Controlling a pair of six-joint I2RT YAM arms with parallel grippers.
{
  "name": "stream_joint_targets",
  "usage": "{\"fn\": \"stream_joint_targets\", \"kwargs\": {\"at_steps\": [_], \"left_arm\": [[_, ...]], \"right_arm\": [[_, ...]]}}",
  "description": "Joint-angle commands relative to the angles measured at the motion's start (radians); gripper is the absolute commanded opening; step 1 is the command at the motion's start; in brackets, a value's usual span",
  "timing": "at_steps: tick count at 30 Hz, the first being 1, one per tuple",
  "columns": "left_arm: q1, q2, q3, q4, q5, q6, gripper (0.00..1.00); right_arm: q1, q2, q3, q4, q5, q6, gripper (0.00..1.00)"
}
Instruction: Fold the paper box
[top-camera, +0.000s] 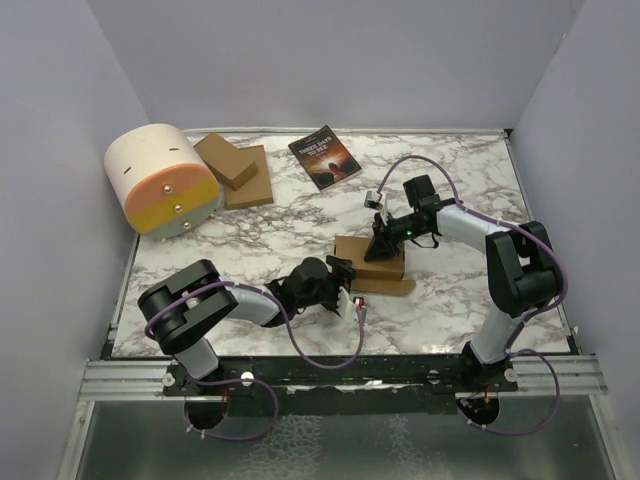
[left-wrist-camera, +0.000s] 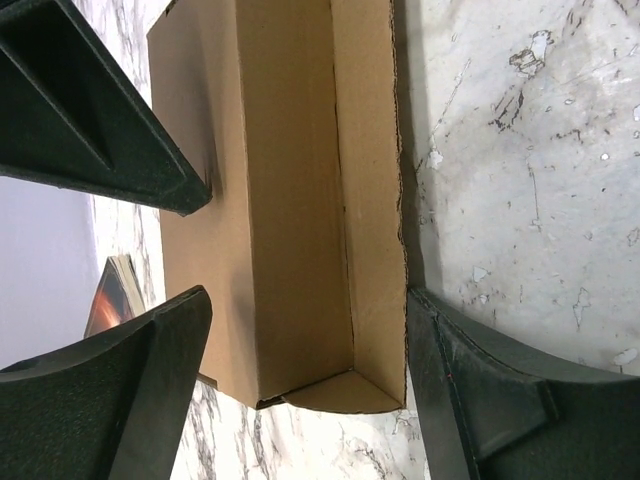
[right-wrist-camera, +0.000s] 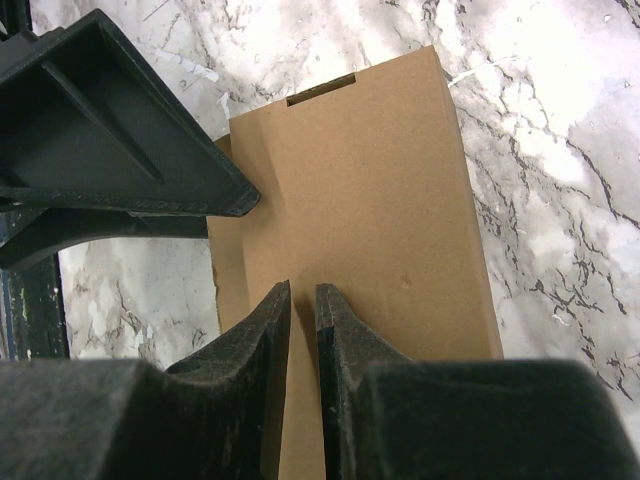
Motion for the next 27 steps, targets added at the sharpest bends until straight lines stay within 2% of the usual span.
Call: {"fn": "stream_joint_targets", "kwargs": {"at_steps": [1, 7, 12, 17, 23, 27], "left_arm": [[-0.004, 0.012, 0.030, -0.018, -0.017, -0.021, 0.73], [0.001, 0.004, 0.045, -0.065, 0.003, -0.039, 0.61], [0.008, 0.005, 0.054, -0.084, 0.024, -0.051, 0.57], [0.014, 0.007, 0.060, -0.100, 0.041, -0.065, 0.56], [0.021, 0.013, 0.069, -0.116, 0.059, -0.081, 0.56], [0.025, 0.012, 0.073, -0.120, 0.065, -0.103, 0.56]], "right_arm": [[0.018, 0.047, -0.007, -0.019, 0.077, -0.010, 0.18], [0.018, 0.047, -0.006, -0.021, 0.078, -0.010, 0.18], [0.018, 0.039, 0.002, -0.025, 0.074, -0.007, 0.19], [0.018, 0.001, 0.023, -0.029, 0.059, 0.014, 0.26], [0.006, -0.079, 0.039, -0.029, 0.056, 0.027, 0.41], [-0.044, -0.141, 0.030, -0.041, 0.026, 0.026, 0.43]]}}
